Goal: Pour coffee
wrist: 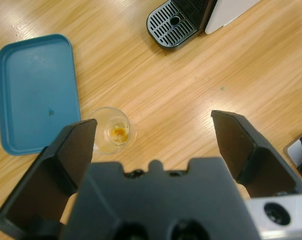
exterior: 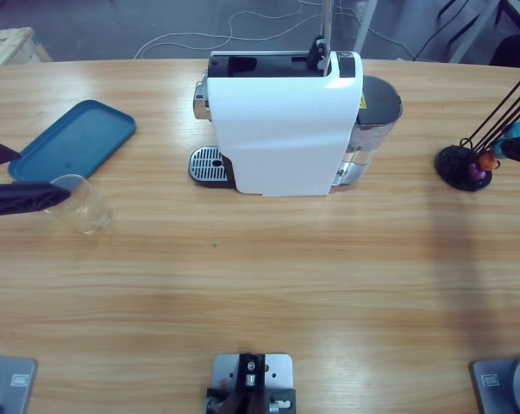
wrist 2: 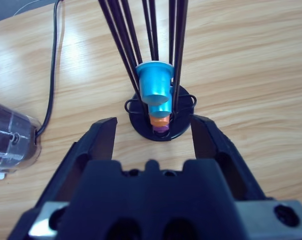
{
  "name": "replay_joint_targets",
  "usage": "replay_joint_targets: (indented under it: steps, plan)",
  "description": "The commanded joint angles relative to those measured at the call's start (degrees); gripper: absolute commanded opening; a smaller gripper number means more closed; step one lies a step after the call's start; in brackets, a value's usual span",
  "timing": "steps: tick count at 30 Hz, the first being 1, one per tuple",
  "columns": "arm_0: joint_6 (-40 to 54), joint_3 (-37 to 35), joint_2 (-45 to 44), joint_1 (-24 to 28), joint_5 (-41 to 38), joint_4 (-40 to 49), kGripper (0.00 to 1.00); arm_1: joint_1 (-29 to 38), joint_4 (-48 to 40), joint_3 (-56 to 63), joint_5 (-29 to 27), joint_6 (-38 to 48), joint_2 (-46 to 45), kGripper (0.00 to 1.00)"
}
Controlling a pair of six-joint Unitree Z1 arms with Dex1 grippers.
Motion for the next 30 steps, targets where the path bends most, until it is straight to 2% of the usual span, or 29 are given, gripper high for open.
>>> replay_joint_targets:
  steps: [1, 3, 4, 20, 21, 22, 23, 26, 27, 28, 30]
  plan:
    - [-0.62, 1.66, -0.68, -0.86, -0.68, -0.44, 0.996, -1.30, -1.92, 1.03, 0.62, -1.43, 1.91, 0.621]
    - [-0.72, 1.66, -0.61, -1.02, -0.68, -0.44, 0.996, -1.46, -2.71, 1.16, 0.58, -1.47, 2.41, 0.432]
    - [-0.72, 1.66, -0.54, -1.14, -0.68, -0.44, 0.996, -1.67, -3.29, 1.31, 0.53, -1.47, 2.43, 0.417]
    - [-1.07, 2.19, 0.11, -2.23, -0.68, -0.53, 0.996, -2.28, -5.24, 0.94, 0.58, -1.55, 5.83, 0.416]
    - [-1.07, 2.19, 0.11, -2.23, -0.68, -0.53, 0.996, -2.39, -5.54, 0.94, 0.64, -1.55, 6.04, 0.365]
    - [-1.07, 2.19, 0.02, -2.23, -0.68, -0.53, 0.996, -2.51, -5.61, 0.96, 0.64, -1.55, 6.11, 0.226]
    - [-1.07, 2.26, 0.02, -2.23, -0.68, -0.53, 0.996, -2.70, -5.63, 1.03, 0.58, -1.55, 6.14, 0.164]
    - [-1.16, 2.28, 0.02, -2.36, -0.68, -0.53, 0.995, -3.02, -5.89, 0.94, 0.67, -1.64, 6.32, 0.161]
    - [-1.23, 2.28, 0.02, -2.44, -0.68, -0.53, 0.996, -3.11, -5.96, 0.94, 0.64, -1.73, 6.44, 0.060]
    - [-1.48, 2.28, -0.05, -2.55, -0.68, -0.51, 0.994, -3.20, -6.12, 0.94, 0.53, -1.82, 6.46, 0.000]
    - [-1.69, 2.37, -0.07, -2.71, -0.68, -0.53, 0.991, -3.25, -6.42, 0.93, 0.53, -1.82, 6.46, 0.000]
